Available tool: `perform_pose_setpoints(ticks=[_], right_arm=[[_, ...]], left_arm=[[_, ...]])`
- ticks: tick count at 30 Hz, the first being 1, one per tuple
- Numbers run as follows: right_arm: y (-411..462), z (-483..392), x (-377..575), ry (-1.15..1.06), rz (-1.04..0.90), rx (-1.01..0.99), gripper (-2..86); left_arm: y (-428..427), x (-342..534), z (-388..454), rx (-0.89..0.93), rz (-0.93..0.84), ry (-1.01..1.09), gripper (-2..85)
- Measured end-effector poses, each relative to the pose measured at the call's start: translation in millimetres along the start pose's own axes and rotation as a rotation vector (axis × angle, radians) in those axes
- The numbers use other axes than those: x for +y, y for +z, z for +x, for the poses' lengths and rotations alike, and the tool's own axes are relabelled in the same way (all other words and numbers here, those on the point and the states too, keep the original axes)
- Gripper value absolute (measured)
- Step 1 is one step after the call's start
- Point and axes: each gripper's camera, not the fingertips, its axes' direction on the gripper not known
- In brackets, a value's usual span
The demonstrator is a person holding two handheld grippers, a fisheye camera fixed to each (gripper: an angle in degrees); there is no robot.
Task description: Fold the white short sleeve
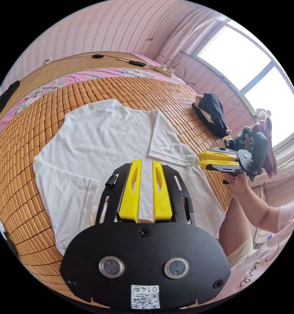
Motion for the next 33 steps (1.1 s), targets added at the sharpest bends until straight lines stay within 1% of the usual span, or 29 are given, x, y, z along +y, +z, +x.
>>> perform_pose_setpoints(ticks=[3, 4, 6, 7, 10, 12, 15, 17, 19, 20, 21, 23, 25, 26, 28, 31, 33], right_arm=[[21.0, -6.4, -5.8, -0.025, -0.094, 0.039, 4.8], [24.1, -7.2, -6.7, -0.030, -0.096, 0.039, 4.2], [21.4, -6.5, -8.7, -0.029, -0.087, 0.025, 2.8], [17.2, -6.3, -10.2, -0.030, -0.081, 0.007, 2.0], [-0.4, -12.5, -12.0, -0.053, -0.014, -0.021, 1.1], [-2.0, -17.1, -14.6, -0.068, -0.013, -0.036, 0.8], [11.8, -22.9, -20.2, -0.080, -0.071, -0.022, 0.6], [15.2, -26.4, -22.5, -0.087, -0.079, -0.006, 0.9], [20.6, -26.5, -25.4, -0.089, -0.117, -0.022, 2.7], [21.1, -25.6, -26.1, -0.087, -0.123, -0.035, 3.8], [19.2, -23.0, -28.1, -0.082, -0.126, -0.066, 5.8], [10.8, -16.9, -32.9, -0.074, -0.090, -0.080, 6.9], [0.2, -1.9, -46.1, -0.044, -0.018, -0.009, 7.1], [-0.4, 2.9, -51.0, -0.033, -0.005, 0.012, 7.1], [9.4, 23.0, -76.9, -0.006, 0.002, 0.069, 7.6], [35.1, 46.0, -114.3, 0.044, -0.023, 0.031, 10.7], [53.3, 57.7, -134.4, 0.085, -0.060, 0.008, 11.3]], left_arm=[[31.7, -23.3, 6.1, 0.010, -0.083, -0.001, 7.0], [39.5, -26.5, 6.7, -0.010, -0.107, -0.008, 5.2], [36.9, -26.8, 8.5, -0.052, -0.098, 0.043, 2.0], [31.7, -25.2, 6.7, -0.049, -0.097, 0.036, 0.6], [7.2, -13.8, 7.8, -0.081, -0.044, 0.072, -0.6], [-1.4, -5.8, 4.7, -0.090, -0.033, 0.062, -0.6], [-4.7, 8.0, -3.8, -0.091, -0.006, 0.023, 0.1], [-1.1, 13.6, -9.5, -0.087, -0.032, 0.003, 1.3], [9.5, 21.5, -18.2, -0.138, -0.093, -0.012, 3.8], [9.3, 24.1, -20.9, -0.136, -0.091, -0.022, 4.1], [3.5, 28.9, -25.6, -0.106, -0.071, -0.027, 4.8], [-13.3, 37.1, -33.7, -0.094, -0.027, -0.050, 5.0], [-43.5, 53.3, -51.8, -0.075, 0.042, -0.076, 5.0], [-51.2, 58.1, -58.0, -0.088, 0.057, -0.087, 5.0], [-77.7, 78.7, -89.3, -0.191, 0.101, -0.138, 4.8], [-101.6, 103.9, -133.0, -0.258, 0.156, -0.201, 4.6], [-106.7, 114.2, -155.4, -0.292, 0.155, -0.247, 5.0]])
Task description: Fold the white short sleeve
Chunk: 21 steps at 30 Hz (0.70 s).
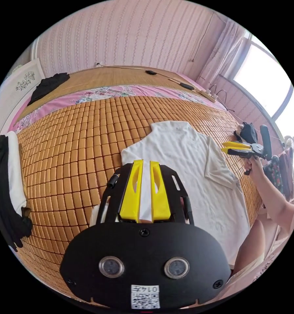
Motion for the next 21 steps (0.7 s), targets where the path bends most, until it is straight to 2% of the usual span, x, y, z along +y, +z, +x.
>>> perform_pose_setpoints(ticks=[2, 6, 12, 15, 21], right_arm=[[14.8, 8.3, -15.8, 0.034, -0.031, -0.012, 10.7], [24.8, 25.1, -34.6, 0.079, -0.043, -0.038, 3.6], [18.3, 53.8, -48.9, 0.131, -0.026, -0.124, 1.3], [16.0, 64.9, -58.6, 0.148, -0.026, -0.116, 0.9], [2.0, 83.9, -75.9, 0.209, 0.042, -0.122, 0.6]], left_arm=[[5.7, 2.1, -19.1, 0.024, -0.018, -0.049, 6.4], [29.7, 2.8, -37.0, 0.029, -0.082, -0.056, 8.8], [41.3, 2.3, -63.8, 0.069, -0.118, -0.084, 3.0], [35.2, 1.8, -75.0, 0.115, -0.073, -0.120, -0.4], [21.9, -7.4, -82.4, 0.072, 0.045, -0.175, -1.0]])
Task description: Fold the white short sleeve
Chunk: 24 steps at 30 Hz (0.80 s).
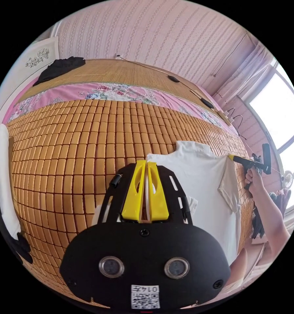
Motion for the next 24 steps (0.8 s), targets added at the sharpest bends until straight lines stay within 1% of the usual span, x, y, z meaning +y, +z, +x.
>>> perform_pose_setpoints(ticks=[2, 4, 8, 11, 13, 17, 19, 20, 22, 24], right_arm=[[-6.7, -0.3, -5.8, -0.003, 0.026, 0.019, 0.6], [-13.9, 0.1, -12.3, -0.008, 0.039, 0.012, 0.6], [-27.2, -0.3, -8.1, -0.030, 0.053, 0.024, 0.6], [-51.8, -0.5, 9.5, -0.052, 0.086, -0.032, 0.6], [-82.3, -6.4, 36.5, -0.093, 0.115, -0.122, 0.7], [-133.3, -26.4, 99.6, -0.174, 0.117, -0.195, 0.7], [-159.8, -37.2, 152.7, -0.183, 0.108, -0.232, 0.7], [-164.1, -38.7, 166.6, -0.175, 0.105, -0.245, 0.8], [-168.1, -42.2, 223.7, -0.133, 0.082, -0.298, 0.8], [-154.0, -42.7, 265.8, -0.080, 0.041, -0.298, 0.8]], left_arm=[[-3.9, -2.5, -0.5, 0.019, 0.030, -0.017, -1.0], [-10.2, -3.9, 2.5, -0.004, 0.063, -0.011, -1.0], [-22.7, 1.1, 5.1, 0.014, 0.080, 0.012, -1.0], [-44.7, 15.0, 9.7, 0.057, 0.094, 0.071, -1.0], [-73.5, 37.1, 17.5, 0.095, 0.092, 0.166, -1.0], [-128.2, 90.2, 25.1, 0.124, 0.062, 0.292, -1.0], [-162.8, 137.4, 25.7, 0.136, 0.026, 0.341, -1.0], [-169.4, 150.5, 25.2, 0.145, 0.011, 0.346, -1.0], [-182.8, 207.1, 20.1, 0.216, -0.065, 0.319, -1.0], [-179.3, 250.1, 18.1, 0.218, -0.122, 0.298, -1.0]])
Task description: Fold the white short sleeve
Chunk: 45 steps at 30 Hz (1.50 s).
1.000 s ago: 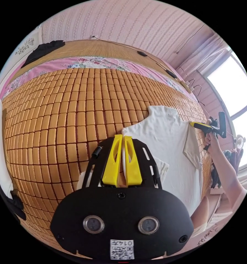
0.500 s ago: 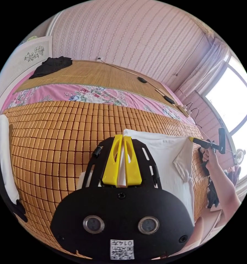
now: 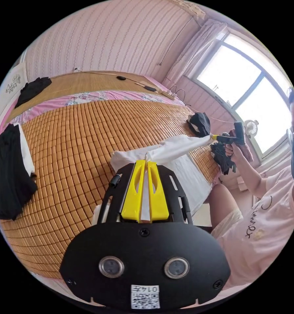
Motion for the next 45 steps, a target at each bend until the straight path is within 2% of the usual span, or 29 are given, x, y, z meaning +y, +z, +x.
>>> perform_pose_setpoints(ticks=[3, 6, 11, 15, 18, 23, 27, 30, 32, 34, 37, 40, 43, 45], right_arm=[[44.5, 11.0, 61.2, 0.111, -0.102, 0.039, 0.8], [80.6, 18.8, 97.7, 0.189, -0.153, 0.113, 0.8], [63.9, 1.2, 100.6, 0.170, -0.010, 0.107, 0.9], [30.6, -33.4, 95.9, 0.064, 0.084, 0.129, 0.9], [40.9, -42.7, 105.0, 0.035, 0.012, 0.190, 1.2], [107.6, -18.0, 136.4, 0.124, -0.196, 0.226, 2.3], [115.4, -13.0, 149.5, 0.181, -0.218, 0.303, 5.0], [101.6, -32.9, 144.2, 0.132, -0.150, 0.393, 3.2], [108.3, -49.6, 133.7, 0.064, -0.130, 0.377, 2.6], [138.7, -65.9, 115.3, -0.004, -0.142, 0.287, 4.1], [191.1, -73.6, 98.4, -0.031, -0.209, 0.235, 6.4], [229.6, -73.6, 94.3, -0.031, -0.281, 0.252, 5.0], [229.4, -78.0, 100.3, -0.056, -0.248, 0.238, 1.4], [219.0, -82.3, 106.8, -0.095, -0.218, 0.147, 0.9]], left_arm=[[38.1, 58.6, 4.0, 0.026, -0.110, -0.099, -1.0], [76.2, 97.5, 0.9, -0.034, -0.208, -0.183, -1.0], [66.7, 103.4, 8.4, -0.061, -0.126, -0.194, -1.0], [31.9, 92.9, 24.2, -0.019, -0.023, -0.134, -1.0], [32.7, 99.0, 32.9, -0.001, -0.053, -0.093, -0.8], [99.4, 133.7, 31.1, -0.132, -0.277, -0.115, 1.1], [94.5, 141.4, 28.8, -0.131, -0.228, -0.220, 4.7], [71.5, 132.1, 48.5, -0.233, -0.181, -0.118, 2.7], [73.9, 118.7, 63.3, -0.231, -0.186, -0.054, 0.8], [99.2, 97.1, 84.7, -0.129, -0.169, 0.005, 0.3], [149.8, 74.0, 103.1, -0.100, -0.184, 0.007, 3.6], [195.5, 63.3, 109.0, -0.088, -0.246, -0.021, 4.8], [209.7, 68.6, 111.4, -0.072, -0.260, 0.002, 0.7], [200.9, 75.5, 115.0, -0.050, -0.245, 0.018, -0.4]])
